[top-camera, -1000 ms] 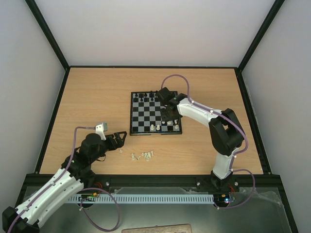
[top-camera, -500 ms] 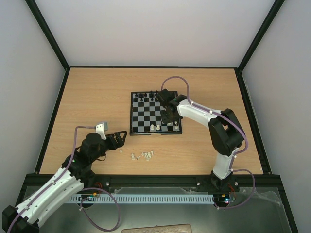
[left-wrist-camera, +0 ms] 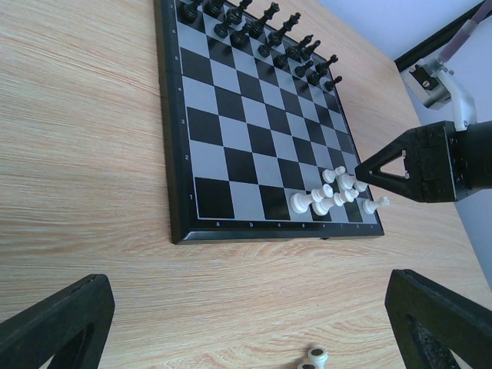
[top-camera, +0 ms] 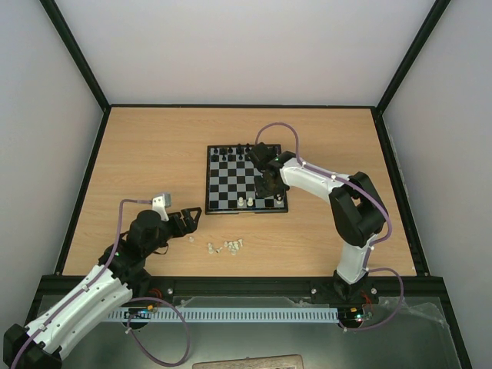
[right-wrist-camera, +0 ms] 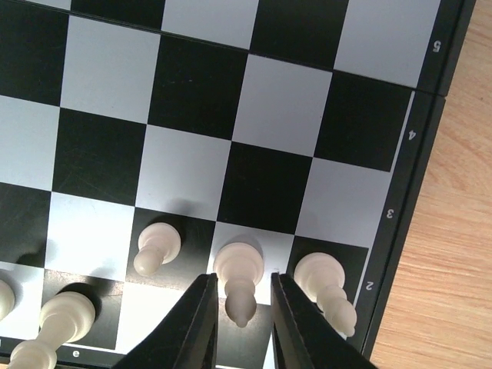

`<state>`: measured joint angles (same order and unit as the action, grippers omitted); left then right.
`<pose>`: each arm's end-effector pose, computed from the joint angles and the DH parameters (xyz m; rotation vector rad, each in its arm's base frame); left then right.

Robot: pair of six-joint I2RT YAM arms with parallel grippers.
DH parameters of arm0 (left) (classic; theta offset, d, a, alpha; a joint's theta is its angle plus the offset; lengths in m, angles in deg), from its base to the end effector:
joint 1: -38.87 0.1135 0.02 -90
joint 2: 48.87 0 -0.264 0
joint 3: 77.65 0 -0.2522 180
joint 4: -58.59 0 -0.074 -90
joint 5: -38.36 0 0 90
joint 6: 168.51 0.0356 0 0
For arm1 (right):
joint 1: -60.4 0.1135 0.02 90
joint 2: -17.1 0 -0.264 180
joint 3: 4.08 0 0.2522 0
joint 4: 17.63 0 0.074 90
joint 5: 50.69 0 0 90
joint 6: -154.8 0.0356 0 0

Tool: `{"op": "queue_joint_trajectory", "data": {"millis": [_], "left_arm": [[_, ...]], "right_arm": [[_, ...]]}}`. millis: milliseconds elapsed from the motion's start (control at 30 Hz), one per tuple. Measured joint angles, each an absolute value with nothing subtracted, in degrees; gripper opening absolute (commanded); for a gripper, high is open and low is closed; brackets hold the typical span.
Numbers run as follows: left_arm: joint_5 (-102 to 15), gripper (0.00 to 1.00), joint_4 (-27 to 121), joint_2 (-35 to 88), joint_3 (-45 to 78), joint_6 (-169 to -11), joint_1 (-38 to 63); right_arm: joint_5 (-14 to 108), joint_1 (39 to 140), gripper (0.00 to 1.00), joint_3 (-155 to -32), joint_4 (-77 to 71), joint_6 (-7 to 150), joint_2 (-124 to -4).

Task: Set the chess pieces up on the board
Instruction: Pick up the chess piece from the chessboard, then place the chess piece on the chessboard.

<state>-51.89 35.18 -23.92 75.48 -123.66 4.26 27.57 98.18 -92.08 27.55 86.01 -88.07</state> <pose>0.1109 -0.0764 0.1932 -0.1922 2.0504 -0.8958 0.3052 0.2274 0.1974 -0.3122 2.6043 0.0831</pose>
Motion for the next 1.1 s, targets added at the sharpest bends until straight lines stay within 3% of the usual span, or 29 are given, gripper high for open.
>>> {"op": "queue_joint_trajectory", "data": {"millis": [233,1100], "left_arm": [[-51.7,1.0,35.3,-23.9,75.5,-123.7,4.3],[-51.6,1.0,35.4,-24.7,75.9,-123.8,4.3]], "right_arm": [[28.3,98.2,0.04,-91.6,27.4,85.9,-88.0],[29.6,104.7,0.07,-87.7,27.6,87.3,-83.5]]}}
